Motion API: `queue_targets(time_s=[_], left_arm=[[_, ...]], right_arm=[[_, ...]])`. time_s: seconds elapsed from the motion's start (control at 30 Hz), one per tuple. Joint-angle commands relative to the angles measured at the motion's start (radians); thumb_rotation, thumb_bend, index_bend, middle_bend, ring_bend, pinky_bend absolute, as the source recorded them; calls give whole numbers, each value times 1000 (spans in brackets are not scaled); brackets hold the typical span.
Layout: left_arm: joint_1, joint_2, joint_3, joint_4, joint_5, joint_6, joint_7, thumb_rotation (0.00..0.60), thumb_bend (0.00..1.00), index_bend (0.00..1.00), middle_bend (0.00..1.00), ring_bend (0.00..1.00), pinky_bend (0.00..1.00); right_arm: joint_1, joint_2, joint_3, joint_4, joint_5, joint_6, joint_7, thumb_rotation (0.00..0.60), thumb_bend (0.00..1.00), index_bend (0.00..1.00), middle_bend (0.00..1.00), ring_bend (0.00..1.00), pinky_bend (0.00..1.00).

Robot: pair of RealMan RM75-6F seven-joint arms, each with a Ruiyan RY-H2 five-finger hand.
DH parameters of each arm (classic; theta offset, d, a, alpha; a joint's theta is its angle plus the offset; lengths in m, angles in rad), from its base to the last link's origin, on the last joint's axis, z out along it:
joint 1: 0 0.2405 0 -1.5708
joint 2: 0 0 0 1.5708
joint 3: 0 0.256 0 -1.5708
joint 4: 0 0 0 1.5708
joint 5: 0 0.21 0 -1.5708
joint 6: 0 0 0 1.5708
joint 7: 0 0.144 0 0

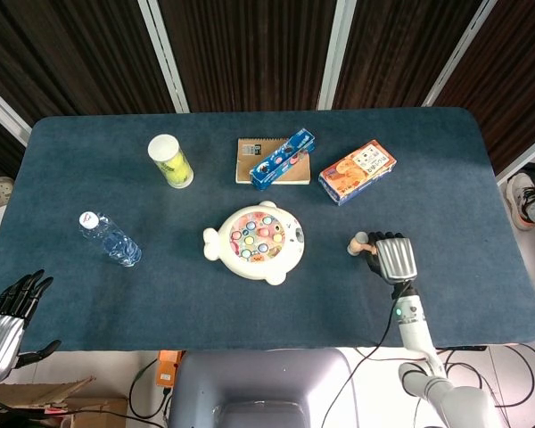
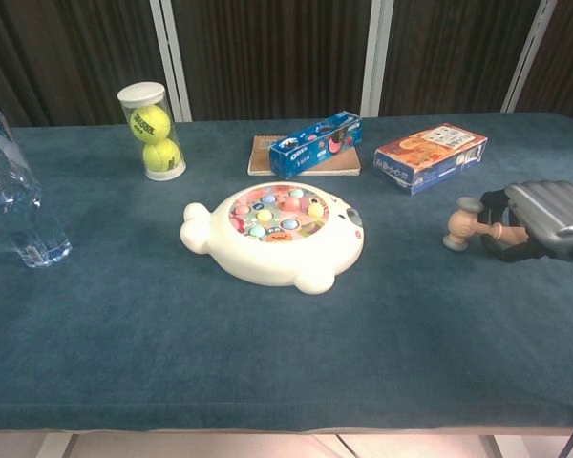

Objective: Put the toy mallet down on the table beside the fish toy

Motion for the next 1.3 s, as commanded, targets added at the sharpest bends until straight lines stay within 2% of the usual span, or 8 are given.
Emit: queue_targets(time_s=[0.03, 0.13, 0.23, 0.53, 0.63, 0.83, 0.93, 1.3], left_arm=[[0, 0, 0, 0, 0, 0, 1, 600, 65, 0, 0, 0, 149], [0, 1, 0, -2, 0, 0, 2, 600, 65, 0, 0, 0, 149], [1, 2, 0, -2, 0, 1, 1, 600, 65, 0, 0, 0, 149], [4, 4, 2, -1, 3, 7, -4, 600, 69, 0, 0, 0, 149], [5, 7, 3, -3, 0, 5, 1, 600, 99, 0, 0, 0, 149], [4, 8, 4, -3, 4, 5, -6, 600, 105, 0, 0, 0, 149], [4, 7, 4, -3, 5, 5, -6, 600, 100, 0, 0, 0, 149], [4, 8, 5, -2, 7, 7, -11, 600, 91, 0, 0, 0, 149]], right_arm=[[-2, 5, 1, -6, -1, -5, 4, 600, 506, 717, 660, 542, 627], [-3, 12, 2, -12, -1, -14, 6, 600, 506, 632, 614, 520, 611], [-6, 18, 0, -17, -4, -18, 6, 600, 507, 593, 590, 507, 598], [-10, 31, -2, -34, -13, -13, 4, 600, 501, 530, 554, 490, 580], [-13, 36, 1, -42, -12, -12, 2, 600, 480, 515, 547, 486, 575], [-17, 44, 3, -53, -11, -13, -15, 600, 296, 478, 526, 474, 567], [-17, 46, 5, -57, -10, -12, -17, 600, 238, 475, 523, 473, 567], [-24, 54, 1, -62, -15, -20, -22, 600, 183, 442, 487, 449, 556]])
